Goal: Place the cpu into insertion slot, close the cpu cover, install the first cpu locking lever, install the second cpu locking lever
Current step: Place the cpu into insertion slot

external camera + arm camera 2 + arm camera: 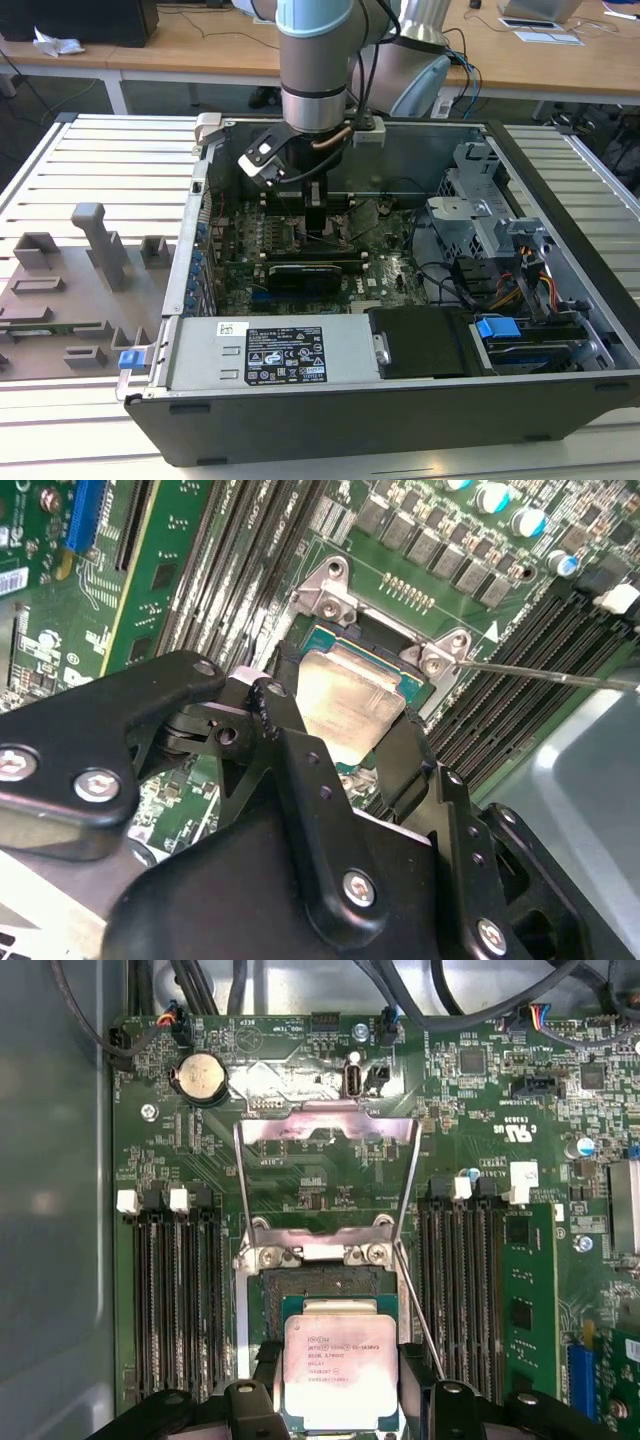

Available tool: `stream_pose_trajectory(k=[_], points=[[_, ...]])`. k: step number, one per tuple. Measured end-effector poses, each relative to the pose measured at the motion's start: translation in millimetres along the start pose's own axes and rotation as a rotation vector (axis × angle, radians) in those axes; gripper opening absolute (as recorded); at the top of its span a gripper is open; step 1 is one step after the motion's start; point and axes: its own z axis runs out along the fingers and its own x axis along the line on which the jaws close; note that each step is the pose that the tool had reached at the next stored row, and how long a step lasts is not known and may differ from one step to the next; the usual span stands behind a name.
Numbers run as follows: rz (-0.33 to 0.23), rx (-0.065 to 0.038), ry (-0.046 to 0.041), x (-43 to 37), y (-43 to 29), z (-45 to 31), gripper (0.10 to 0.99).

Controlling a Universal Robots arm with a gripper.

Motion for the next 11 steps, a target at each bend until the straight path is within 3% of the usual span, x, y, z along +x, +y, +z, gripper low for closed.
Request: stream_pose_trajectory(k=[11], points=[[-0.007,0.0,0.0041,0.9,4.1,8.5,0.541]])
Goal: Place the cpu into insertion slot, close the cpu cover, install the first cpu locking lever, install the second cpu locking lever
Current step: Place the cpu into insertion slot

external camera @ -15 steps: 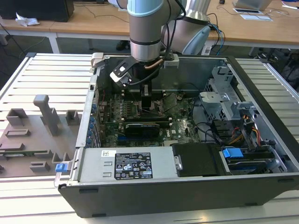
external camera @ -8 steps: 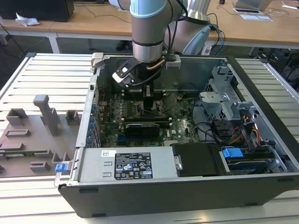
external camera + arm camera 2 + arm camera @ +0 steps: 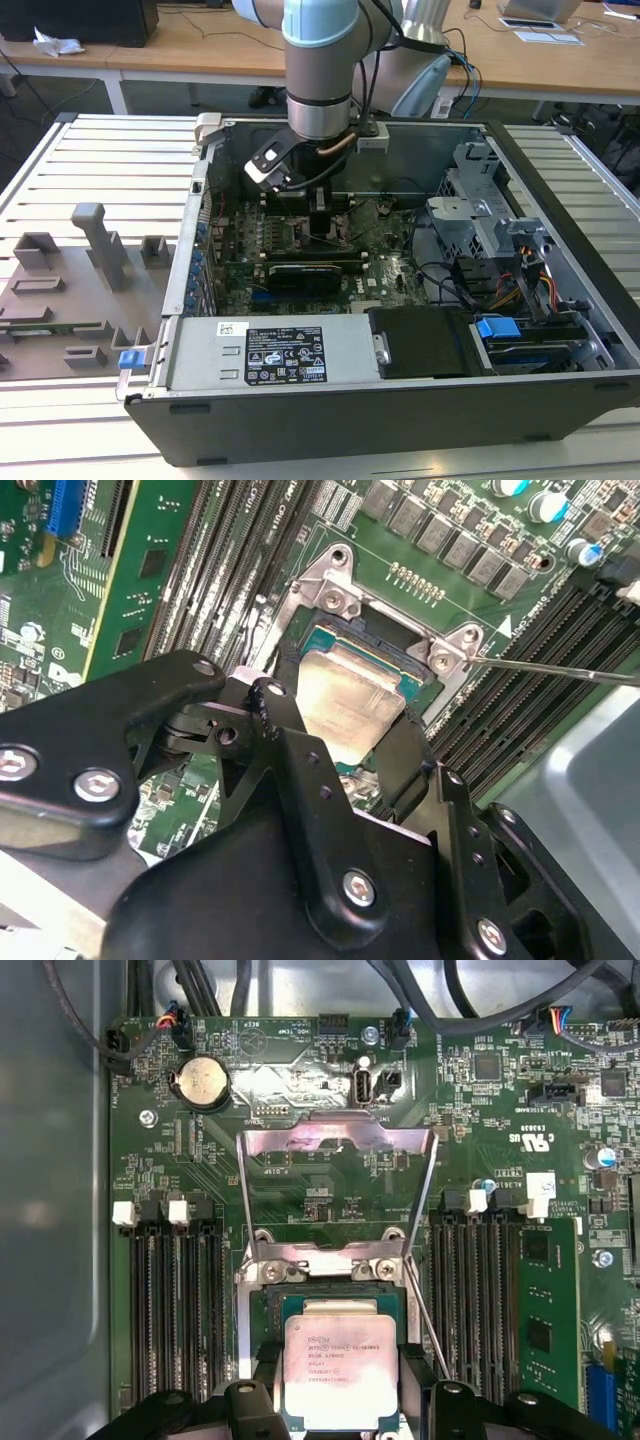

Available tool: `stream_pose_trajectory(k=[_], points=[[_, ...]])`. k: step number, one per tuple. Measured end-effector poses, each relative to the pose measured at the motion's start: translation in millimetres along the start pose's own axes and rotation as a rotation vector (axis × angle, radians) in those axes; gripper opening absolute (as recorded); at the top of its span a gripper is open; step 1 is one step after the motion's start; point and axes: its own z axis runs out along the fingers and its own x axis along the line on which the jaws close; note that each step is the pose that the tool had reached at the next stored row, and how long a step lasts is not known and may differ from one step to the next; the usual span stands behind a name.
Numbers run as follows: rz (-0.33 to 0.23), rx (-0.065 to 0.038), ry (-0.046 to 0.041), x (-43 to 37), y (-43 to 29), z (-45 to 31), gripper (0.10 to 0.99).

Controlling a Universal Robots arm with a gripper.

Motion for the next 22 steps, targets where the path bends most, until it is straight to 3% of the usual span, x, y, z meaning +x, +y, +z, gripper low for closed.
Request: stream_pose_trajectory(k=[19,21,22], points=[[-0.031,-0.002,0.0039,2.4,-0.2,5.3,0.541],[-0.031,-0.002,0.004,2.5,-0.2,5.4,0.553],[-0.031,-0.002,0.0038,2.5,-0.2,5.3,0.616]])
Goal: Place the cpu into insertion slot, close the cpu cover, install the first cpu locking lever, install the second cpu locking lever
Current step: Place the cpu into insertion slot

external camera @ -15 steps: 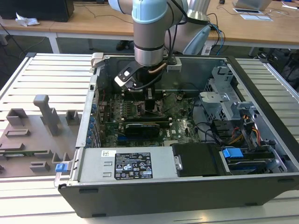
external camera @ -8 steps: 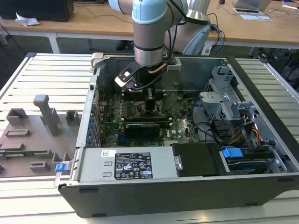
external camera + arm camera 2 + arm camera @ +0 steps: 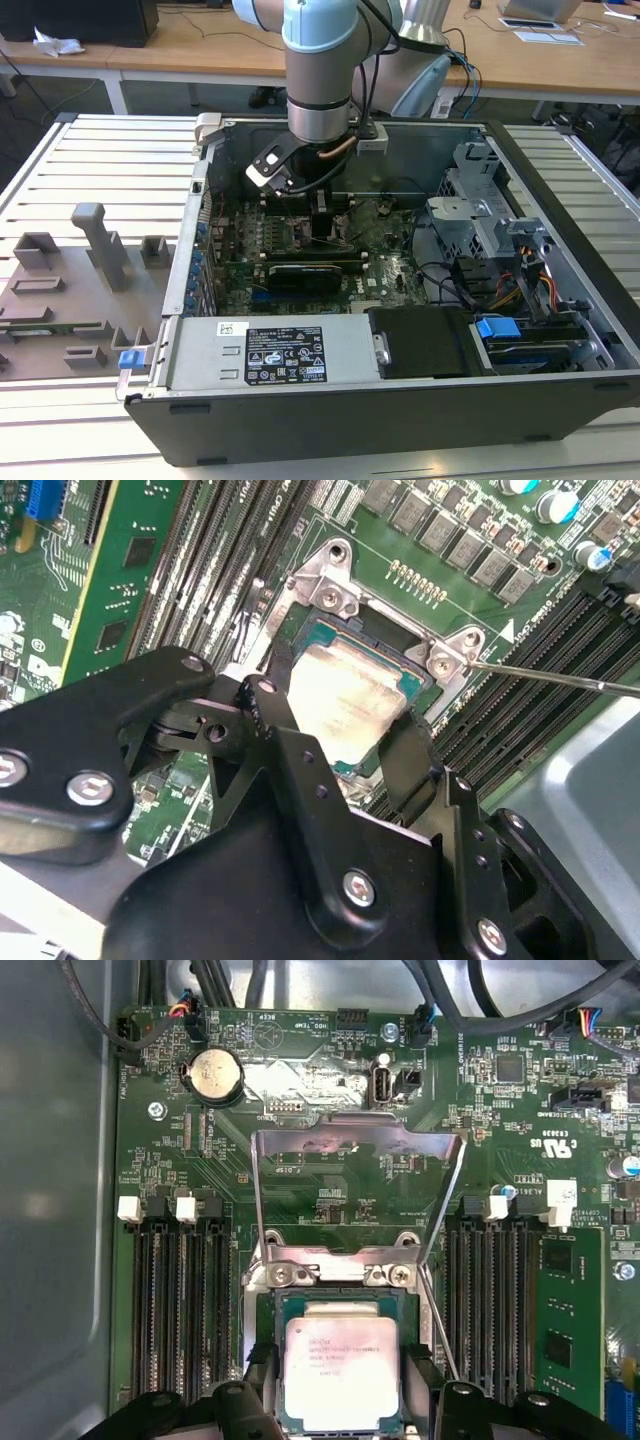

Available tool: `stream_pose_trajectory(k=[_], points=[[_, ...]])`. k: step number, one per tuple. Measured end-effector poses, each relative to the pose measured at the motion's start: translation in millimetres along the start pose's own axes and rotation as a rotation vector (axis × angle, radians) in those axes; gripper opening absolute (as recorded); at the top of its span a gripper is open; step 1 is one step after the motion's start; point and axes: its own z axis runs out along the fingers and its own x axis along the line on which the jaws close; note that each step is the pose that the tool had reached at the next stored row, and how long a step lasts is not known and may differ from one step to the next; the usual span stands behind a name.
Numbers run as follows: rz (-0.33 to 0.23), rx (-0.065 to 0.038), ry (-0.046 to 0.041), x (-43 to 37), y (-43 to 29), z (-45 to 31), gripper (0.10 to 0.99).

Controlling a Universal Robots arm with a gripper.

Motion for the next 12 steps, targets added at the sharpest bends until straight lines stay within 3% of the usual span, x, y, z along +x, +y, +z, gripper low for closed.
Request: stream_pose_trajectory(k=[7,12], points=[[0.0,0.0,-0.0005,-0.2,0.0,-1.7,0.616],[0.0,0.0,-0.0007,-0.3,0.7,-12.9,0.616]])
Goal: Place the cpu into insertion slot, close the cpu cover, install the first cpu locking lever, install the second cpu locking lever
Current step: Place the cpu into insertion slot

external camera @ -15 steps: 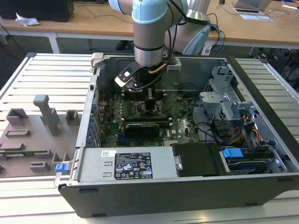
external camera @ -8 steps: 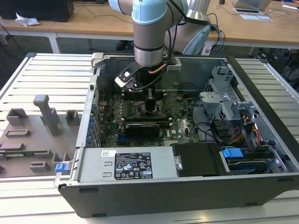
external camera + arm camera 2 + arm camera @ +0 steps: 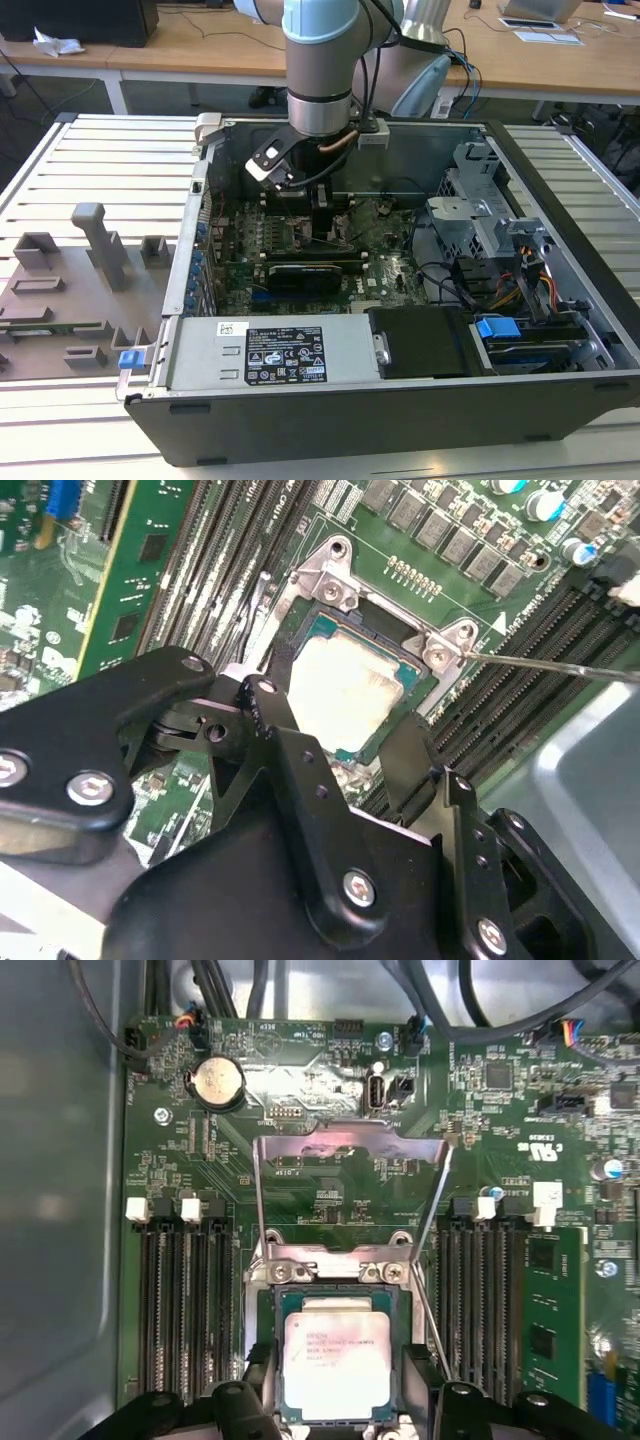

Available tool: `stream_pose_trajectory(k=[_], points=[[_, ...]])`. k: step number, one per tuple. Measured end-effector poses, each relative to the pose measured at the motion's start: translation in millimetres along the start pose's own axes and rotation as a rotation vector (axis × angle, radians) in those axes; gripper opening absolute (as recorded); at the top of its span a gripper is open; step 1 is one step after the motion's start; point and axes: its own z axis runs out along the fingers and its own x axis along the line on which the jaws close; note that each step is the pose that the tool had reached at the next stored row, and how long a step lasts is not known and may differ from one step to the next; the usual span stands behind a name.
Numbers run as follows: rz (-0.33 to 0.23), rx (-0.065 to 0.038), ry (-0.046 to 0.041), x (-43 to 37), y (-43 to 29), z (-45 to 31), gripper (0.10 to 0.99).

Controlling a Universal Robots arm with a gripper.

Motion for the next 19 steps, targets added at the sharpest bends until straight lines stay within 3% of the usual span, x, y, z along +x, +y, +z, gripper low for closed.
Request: stream_pose_trajectory(k=[2,10,19], points=[[0.0,0.0,-0.0001,-0.2,0.3,-4.8,0.604],[0.0,0.0,0.0,-1.1,1.4,-24.6,0.11],[0.0,0.0,0.0,-1.6,2.0,-34.1,0.106]])
